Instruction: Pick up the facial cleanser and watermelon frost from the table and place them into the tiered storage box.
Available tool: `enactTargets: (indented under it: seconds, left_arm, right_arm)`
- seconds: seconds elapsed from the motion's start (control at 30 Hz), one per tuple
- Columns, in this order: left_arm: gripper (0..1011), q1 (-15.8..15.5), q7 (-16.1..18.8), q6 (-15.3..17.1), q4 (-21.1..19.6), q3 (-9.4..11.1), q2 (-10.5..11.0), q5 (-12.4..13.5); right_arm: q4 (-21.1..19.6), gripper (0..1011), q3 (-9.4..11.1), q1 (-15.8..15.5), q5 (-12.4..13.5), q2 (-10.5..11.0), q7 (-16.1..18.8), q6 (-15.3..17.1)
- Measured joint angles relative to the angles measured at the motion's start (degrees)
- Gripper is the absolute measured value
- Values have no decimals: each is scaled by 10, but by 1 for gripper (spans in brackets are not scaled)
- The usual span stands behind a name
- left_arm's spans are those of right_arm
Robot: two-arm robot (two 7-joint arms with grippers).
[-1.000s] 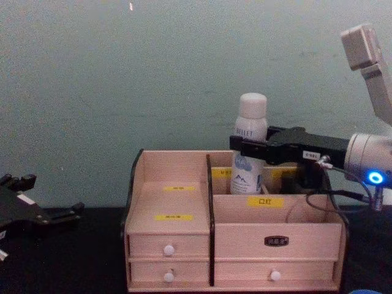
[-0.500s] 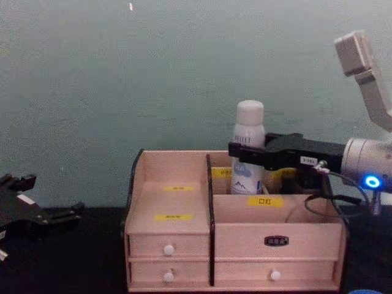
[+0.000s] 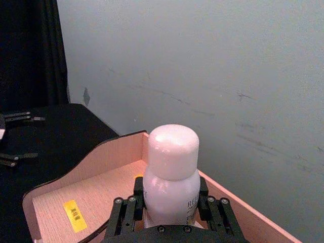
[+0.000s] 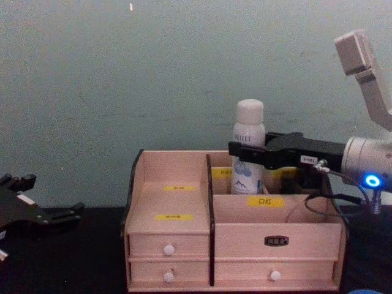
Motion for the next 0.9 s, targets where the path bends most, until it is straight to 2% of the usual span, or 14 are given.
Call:
enactTargets:
  seconds: [0.43,0.5,0.53,0.57,0.77,0.9]
  left_arm:
    - [1001,0,0,0,0,0,0,0]
    - [1001,0,0,0,0,0,0,0]
    - [1001,0,0,0,0,0,0,0]
    - [1001,0,0,0,0,0,0,0]
    - [1001,0,0,0,0,0,0,0]
    - [1001,0,0,0,0,0,0,0]
  right_arm:
    - [-1,593,0,0,1,1,0,0]
    - [-1,621,0,0,1,1,0,0]
    - [-1,681,0,-1,1,1,0,0]
    - [-1,681,0,-1,1,1,0,0]
    - [-1,885,0,-1,1,1,0,0]
    - [-1,964,0,-1,1,1,0,0]
